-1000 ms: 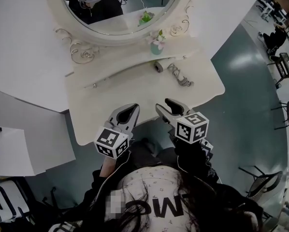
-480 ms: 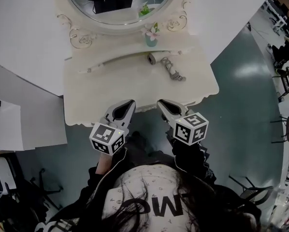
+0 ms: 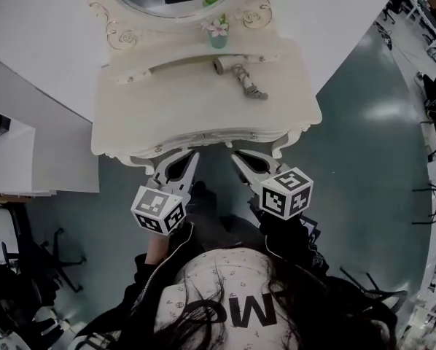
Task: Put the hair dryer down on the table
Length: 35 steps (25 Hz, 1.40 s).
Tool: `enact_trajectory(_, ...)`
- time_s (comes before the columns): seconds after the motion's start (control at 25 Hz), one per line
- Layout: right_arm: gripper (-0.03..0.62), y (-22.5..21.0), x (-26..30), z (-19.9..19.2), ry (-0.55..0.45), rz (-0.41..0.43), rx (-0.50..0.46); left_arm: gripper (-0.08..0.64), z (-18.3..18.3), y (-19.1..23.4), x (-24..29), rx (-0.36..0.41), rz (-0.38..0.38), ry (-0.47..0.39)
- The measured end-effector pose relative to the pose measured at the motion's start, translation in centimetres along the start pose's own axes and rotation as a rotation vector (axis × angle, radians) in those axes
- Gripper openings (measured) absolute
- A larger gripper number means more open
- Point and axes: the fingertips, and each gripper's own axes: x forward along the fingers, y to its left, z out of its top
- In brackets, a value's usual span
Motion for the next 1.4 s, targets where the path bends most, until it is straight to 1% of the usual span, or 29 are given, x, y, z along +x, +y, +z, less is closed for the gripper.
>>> enact_trajectory(0.24,0.038,1.4,-2.6,-2.0,0.013,0.063,0.008,-0.003,-1.9,-3.8,-2.1,0.001,0.038,0.020)
enact_trajectory(0.36,0.038,2.4,-3.1,-3.1,0.024,0.096,0.014,-0.003,-2.4,-4.6,-3.1,0.005,0.061,0.030)
enact_trajectory(0.52,0.038,3.5,-3.2,-4.0,0.029,0.130,0.020,-0.003,-2.5,-5.4,-4.1,0.019,0.071,0.036)
enact_trajectory(0.72,0.038,5.1,-2.6,-4.7,0.037,0.167,0.017,-0.003,-2.5,-5.5,-5.3,0.030,0.084,0.041)
enact_trajectory(0.84,0.021,6.3,-2.1,-5.1,0.038,0.182,0.010,-0.003,-2.8,-5.4,-6.2,0.032,0.085,0.043)
enact_trajectory(0.96,0.021,7.9,-1.7,-5.7,0.045,0.193,0.001,-0.003,-3.1,-5.1,-7.6,0.027,0.088,0.038)
enact_trajectory(1.12,0.009,10.7,-1.4,-7.1,0.066,0.199,-0.015,-0.003,-3.5,-4.6,-10.5,0.013,0.095,0.022)
enact_trajectory(1.4,0.009,16.3,-0.8,-10.2,0.095,0.214,-0.042,-0.003,-5.1,-4.1,-16.8,-0.007,0.099,0.002)
